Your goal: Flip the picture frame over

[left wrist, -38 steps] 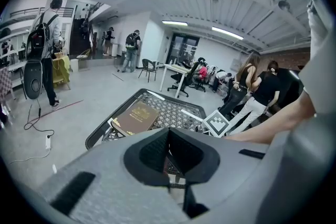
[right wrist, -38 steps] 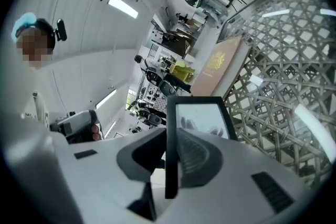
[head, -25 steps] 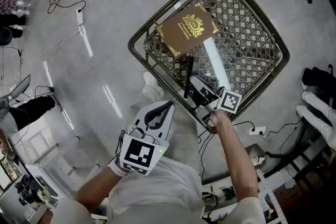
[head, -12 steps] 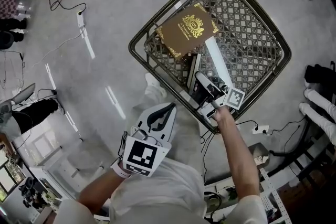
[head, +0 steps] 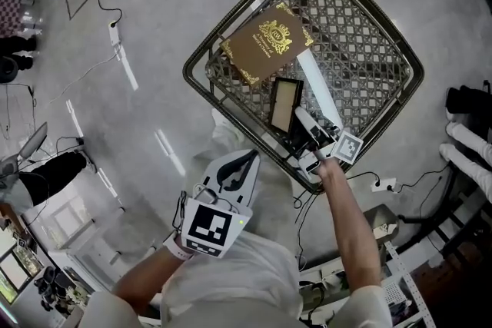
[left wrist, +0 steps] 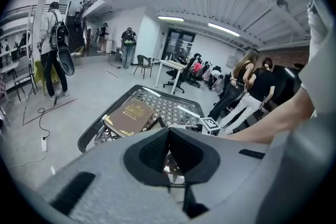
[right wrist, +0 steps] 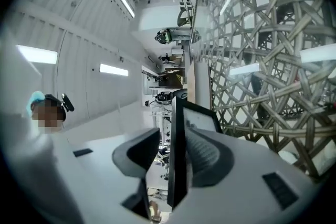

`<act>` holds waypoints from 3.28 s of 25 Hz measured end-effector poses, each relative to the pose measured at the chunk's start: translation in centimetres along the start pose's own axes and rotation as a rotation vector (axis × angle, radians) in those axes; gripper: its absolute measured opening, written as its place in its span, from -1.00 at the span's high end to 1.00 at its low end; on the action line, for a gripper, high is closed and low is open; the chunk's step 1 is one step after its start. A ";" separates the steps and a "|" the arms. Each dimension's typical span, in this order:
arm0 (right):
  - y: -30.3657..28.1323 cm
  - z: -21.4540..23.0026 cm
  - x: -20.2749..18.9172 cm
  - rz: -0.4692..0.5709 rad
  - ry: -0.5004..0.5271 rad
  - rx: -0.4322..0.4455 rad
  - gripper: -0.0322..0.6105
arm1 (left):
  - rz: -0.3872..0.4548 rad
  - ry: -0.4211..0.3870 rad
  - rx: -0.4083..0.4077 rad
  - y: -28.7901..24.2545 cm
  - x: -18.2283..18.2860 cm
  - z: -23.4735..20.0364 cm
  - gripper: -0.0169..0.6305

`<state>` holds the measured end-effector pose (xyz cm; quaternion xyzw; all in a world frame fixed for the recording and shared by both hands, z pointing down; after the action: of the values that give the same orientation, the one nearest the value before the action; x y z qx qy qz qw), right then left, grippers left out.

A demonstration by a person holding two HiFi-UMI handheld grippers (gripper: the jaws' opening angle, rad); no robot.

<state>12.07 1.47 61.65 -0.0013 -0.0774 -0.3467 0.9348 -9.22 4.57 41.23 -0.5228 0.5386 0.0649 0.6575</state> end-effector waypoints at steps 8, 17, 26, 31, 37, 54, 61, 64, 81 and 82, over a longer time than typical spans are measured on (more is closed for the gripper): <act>1.6 0.6 1.6 0.047 0.144 -0.133 0.31 | -0.010 -0.009 -0.019 -1.0 0.1 0.3 0.90; 1.7 1.0 2.1 -0.055 0.374 -0.386 0.15 | -0.019 -0.014 -0.028 -1.6 0.3 0.4 0.89; 0.3 0.2 0.8 -0.374 0.897 -0.675 0.05 | -0.021 -0.022 -0.034 -2.1 0.4 0.3 0.89; 0.2 -0.3 0.8 -0.395 1.073 -0.786 0.05 | -0.018 -0.025 -0.035 -2.3 0.4 0.2 0.90; 0.2 -1.8 0.7 -0.400 1.181 -0.830 0.05 | -0.009 -0.033 -0.033 -2.0 0.9 0.3 0.90; 2.6 -13.0 -3.6 -0.198 1.329 -0.776 0.78 | 0.069 -0.033 0.066 1.4 3.5 0.4 0.89; 2.0 -20.1 -6.0 -0.096 1.404 -0.723 0.85 | 0.134 -0.023 0.110 3.6 5.2 0.3 0.89; 2.2 -22.8 -6.9 -0.008 1.430 -0.702 0.85 | 0.179 0.001 0.099 4.4 6.3 0.3 0.90; 4.0 -35.9 -11.4 0.286 1.514 -0.613 0.85 | 0.389 -0.003 0.097 9.1 11.3 0.6 0.90; 4.3 -36.0 -11.6 0.297 1.508 -0.612 0.85 | 0.394 -0.009 0.091 9.3 11.4 0.8 0.90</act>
<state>11.33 10.24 24.56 -0.0331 0.6695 -0.1330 0.7301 -10.03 3.90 26.58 -0.3767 0.6298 0.1703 0.6576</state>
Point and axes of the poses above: the fingertips, and each gripper's own axes: y backward along the fingers, z to its right, x out of its top, the point moved 9 cm from there along y, backward along the fingers, and after that the axes turned 9 degrees about -y, right-handed, at the moved point
